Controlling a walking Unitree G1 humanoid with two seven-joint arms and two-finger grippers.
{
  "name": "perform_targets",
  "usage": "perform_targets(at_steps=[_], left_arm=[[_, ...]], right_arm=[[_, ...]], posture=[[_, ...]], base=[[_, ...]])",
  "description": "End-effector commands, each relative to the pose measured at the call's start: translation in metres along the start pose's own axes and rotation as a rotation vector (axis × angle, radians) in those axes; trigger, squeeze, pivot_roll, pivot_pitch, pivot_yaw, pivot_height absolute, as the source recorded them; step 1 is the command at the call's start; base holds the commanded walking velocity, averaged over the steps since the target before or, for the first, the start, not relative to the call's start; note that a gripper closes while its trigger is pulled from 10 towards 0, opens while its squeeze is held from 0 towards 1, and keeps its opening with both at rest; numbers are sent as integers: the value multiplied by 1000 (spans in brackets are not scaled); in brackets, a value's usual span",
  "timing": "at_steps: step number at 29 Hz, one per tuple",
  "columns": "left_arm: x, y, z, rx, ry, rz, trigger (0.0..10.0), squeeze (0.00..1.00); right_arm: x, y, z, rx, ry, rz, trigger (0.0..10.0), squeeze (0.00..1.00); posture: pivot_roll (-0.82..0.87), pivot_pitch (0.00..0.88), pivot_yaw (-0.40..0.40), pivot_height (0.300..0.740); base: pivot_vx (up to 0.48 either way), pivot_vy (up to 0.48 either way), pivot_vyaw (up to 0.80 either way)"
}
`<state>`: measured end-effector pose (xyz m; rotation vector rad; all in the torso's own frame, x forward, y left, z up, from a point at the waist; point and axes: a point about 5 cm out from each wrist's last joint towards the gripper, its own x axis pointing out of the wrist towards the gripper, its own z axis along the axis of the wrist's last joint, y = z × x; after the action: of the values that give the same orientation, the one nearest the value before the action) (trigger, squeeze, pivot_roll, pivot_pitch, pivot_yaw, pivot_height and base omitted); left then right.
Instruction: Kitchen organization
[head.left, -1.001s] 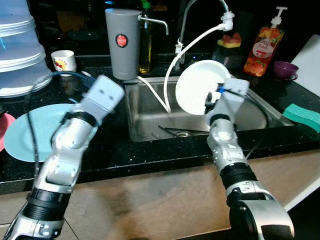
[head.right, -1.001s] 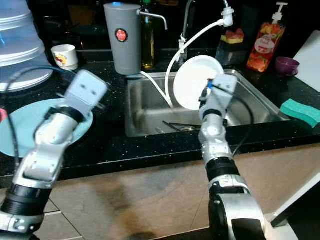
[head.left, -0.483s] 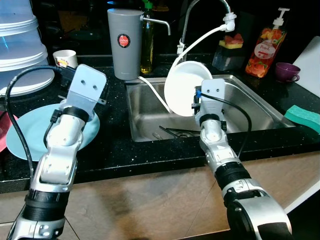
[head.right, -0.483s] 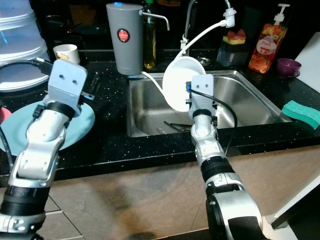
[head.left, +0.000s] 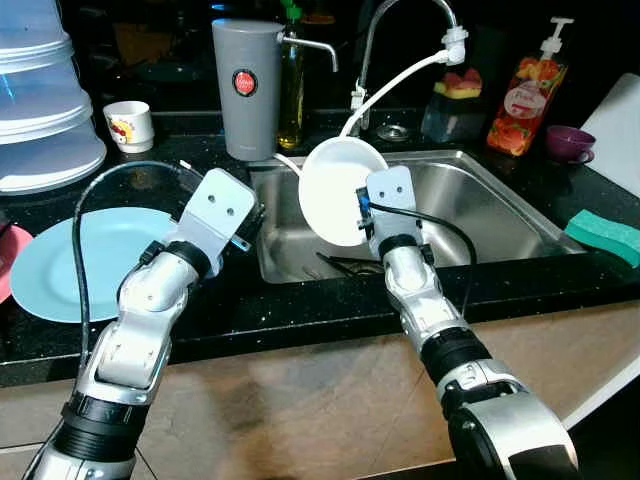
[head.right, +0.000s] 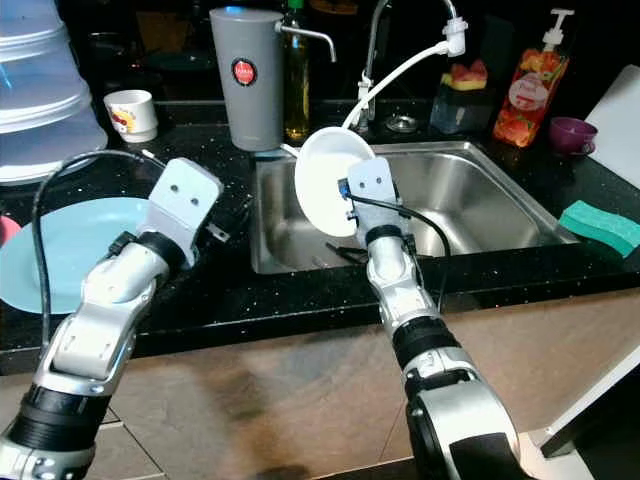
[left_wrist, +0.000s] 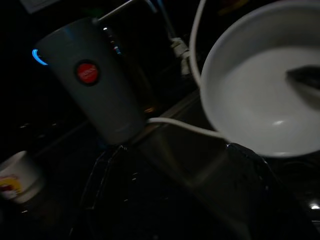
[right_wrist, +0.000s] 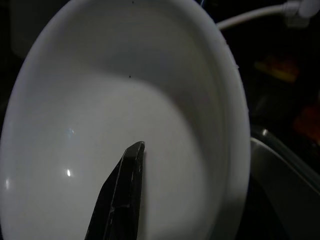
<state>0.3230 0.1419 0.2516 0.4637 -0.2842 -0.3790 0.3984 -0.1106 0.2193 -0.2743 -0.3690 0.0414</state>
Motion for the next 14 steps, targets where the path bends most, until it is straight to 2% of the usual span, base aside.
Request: perform_targets(at_steps=[1,2,6,10,12,14], left_arm=[[0,-5,2,-39,4,-63,10000,0],[0,-5,2,-39,4,-63,10000,0],[-1,-12,-1,-114,31,-155,10000,0],[1,-13,-3,-137,40,-187,10000,0],[5,-11,-7,-169,52,-205,10000,0],[7,-7,-11,-198,63,-207,10000,0]], right_arm=[[0,-1,-3,-52,10,-1,10000,0],[0,-1,-3,-52,10,-1,10000,0],[2,6,-2,-206,-9,37,10000,0],[5,10,-1,-267,-6,56,10000,0],[9,11,2,-330,6,65,10000,0],[13,10,5,-353,13,66,10000,0]], posture=[[87,47,-42,740],[87,47,-42,740],[89,50,-44,740],[83,53,-41,740],[83,61,-41,740],[86,72,-46,740]], base=[[0,0,0],[0,0,0],[0,0,0],[0,0,0],[0,0,0],[0,0,0]])
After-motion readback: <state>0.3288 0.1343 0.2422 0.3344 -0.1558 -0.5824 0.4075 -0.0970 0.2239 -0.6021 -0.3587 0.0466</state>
